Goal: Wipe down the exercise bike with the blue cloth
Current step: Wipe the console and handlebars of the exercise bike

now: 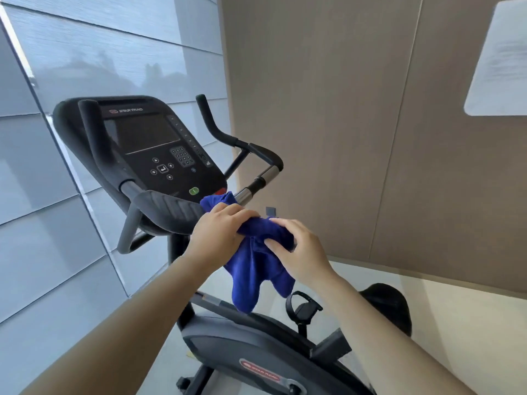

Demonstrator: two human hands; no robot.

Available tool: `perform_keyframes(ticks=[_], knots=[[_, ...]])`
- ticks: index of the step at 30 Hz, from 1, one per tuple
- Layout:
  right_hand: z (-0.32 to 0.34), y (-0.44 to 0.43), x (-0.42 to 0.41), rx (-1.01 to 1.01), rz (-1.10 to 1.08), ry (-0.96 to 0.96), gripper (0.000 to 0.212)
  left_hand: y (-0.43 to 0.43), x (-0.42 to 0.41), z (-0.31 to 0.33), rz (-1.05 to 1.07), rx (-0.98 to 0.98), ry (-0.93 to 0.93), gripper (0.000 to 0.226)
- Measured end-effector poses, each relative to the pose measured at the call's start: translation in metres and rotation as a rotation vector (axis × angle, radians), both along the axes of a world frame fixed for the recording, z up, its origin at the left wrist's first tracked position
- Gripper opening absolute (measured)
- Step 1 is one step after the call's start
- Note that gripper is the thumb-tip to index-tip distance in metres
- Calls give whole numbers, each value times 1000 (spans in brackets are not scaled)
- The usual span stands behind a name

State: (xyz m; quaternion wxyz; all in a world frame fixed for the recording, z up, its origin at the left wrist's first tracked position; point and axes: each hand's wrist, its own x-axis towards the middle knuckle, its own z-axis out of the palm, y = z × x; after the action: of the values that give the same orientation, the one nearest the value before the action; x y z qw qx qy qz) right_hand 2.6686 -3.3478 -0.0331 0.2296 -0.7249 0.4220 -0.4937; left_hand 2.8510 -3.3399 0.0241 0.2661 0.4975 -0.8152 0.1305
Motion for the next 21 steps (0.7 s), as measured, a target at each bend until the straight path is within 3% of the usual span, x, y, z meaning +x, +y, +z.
perform_keyframes(ticks=[11,16,21], knots=[[-22,59,-216,87,-216,-27,56,11,-228,-37,-355,337,502,62],[-26,77,-297,127,-328,-26,32,10,-299,-47,-548,582,618,73],[-36,88,-353,137,-491,-124,20,12,-360,-58,-545,602,720,52]])
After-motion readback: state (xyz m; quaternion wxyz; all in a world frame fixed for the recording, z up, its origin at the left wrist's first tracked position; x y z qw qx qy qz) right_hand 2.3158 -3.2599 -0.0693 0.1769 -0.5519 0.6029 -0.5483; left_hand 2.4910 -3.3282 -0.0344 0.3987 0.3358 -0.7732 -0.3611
